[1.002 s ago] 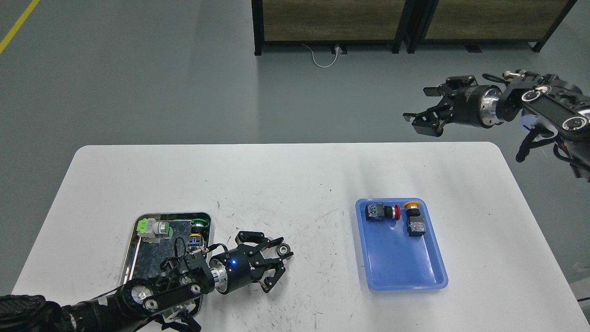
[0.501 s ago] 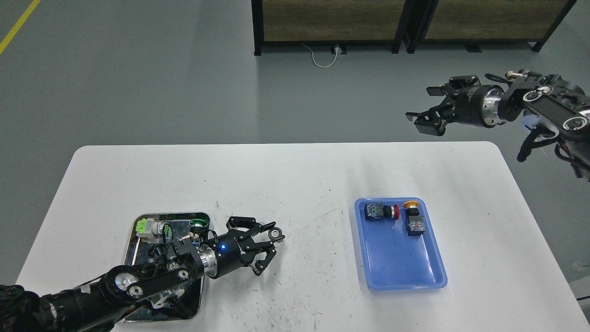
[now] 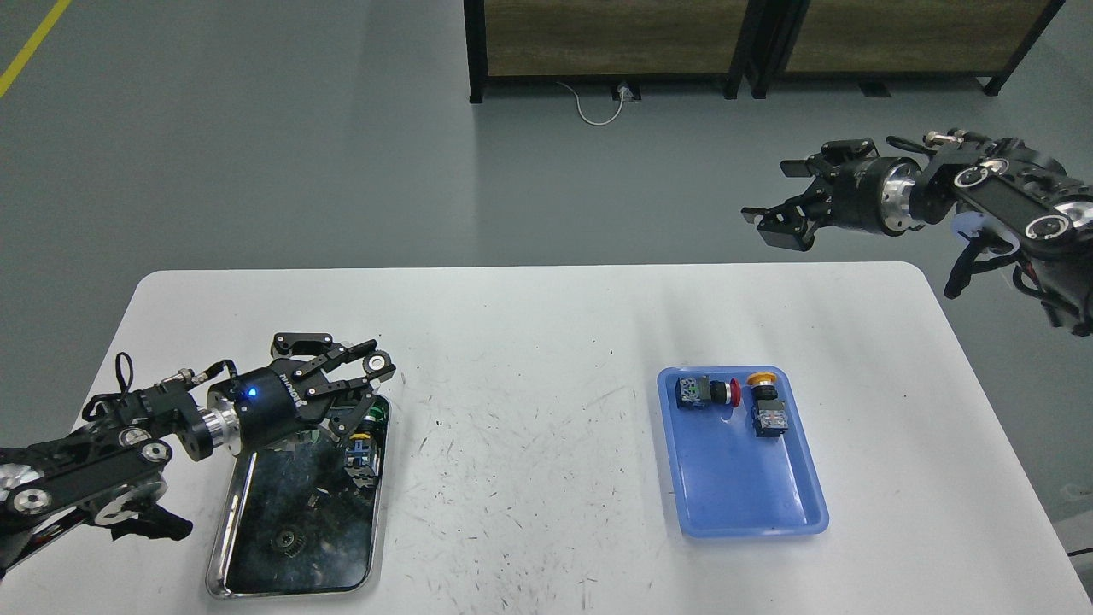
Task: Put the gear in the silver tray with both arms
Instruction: 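Place the gear into the silver tray and open the left gripper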
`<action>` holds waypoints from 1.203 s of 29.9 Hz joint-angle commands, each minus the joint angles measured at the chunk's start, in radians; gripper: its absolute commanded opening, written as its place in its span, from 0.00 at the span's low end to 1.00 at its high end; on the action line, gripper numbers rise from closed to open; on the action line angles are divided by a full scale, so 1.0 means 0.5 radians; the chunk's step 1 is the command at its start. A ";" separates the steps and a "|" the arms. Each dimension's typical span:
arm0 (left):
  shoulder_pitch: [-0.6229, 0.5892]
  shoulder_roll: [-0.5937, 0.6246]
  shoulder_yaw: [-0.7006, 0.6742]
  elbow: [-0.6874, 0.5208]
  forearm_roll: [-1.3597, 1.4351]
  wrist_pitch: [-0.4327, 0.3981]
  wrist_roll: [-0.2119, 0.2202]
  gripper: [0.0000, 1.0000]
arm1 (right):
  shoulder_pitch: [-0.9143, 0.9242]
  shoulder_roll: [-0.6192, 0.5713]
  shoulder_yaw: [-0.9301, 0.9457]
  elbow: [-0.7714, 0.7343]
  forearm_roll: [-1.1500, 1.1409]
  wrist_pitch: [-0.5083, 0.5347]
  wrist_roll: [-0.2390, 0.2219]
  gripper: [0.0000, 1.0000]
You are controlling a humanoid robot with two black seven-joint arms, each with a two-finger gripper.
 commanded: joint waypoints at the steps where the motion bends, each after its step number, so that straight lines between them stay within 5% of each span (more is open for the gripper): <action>1: 0.088 0.207 -0.001 -0.176 0.006 0.008 -0.008 0.30 | 0.002 0.029 -0.001 -0.023 0.000 -0.006 0.000 0.82; 17: 0.481 0.229 0.020 -0.170 0.104 0.134 -0.079 0.32 | -0.004 0.127 -0.001 -0.091 0.000 -0.009 0.000 0.82; 36: 0.530 0.106 0.023 -0.014 0.098 0.174 -0.088 0.43 | 0.002 0.311 -0.001 -0.223 -0.003 -0.040 0.000 0.83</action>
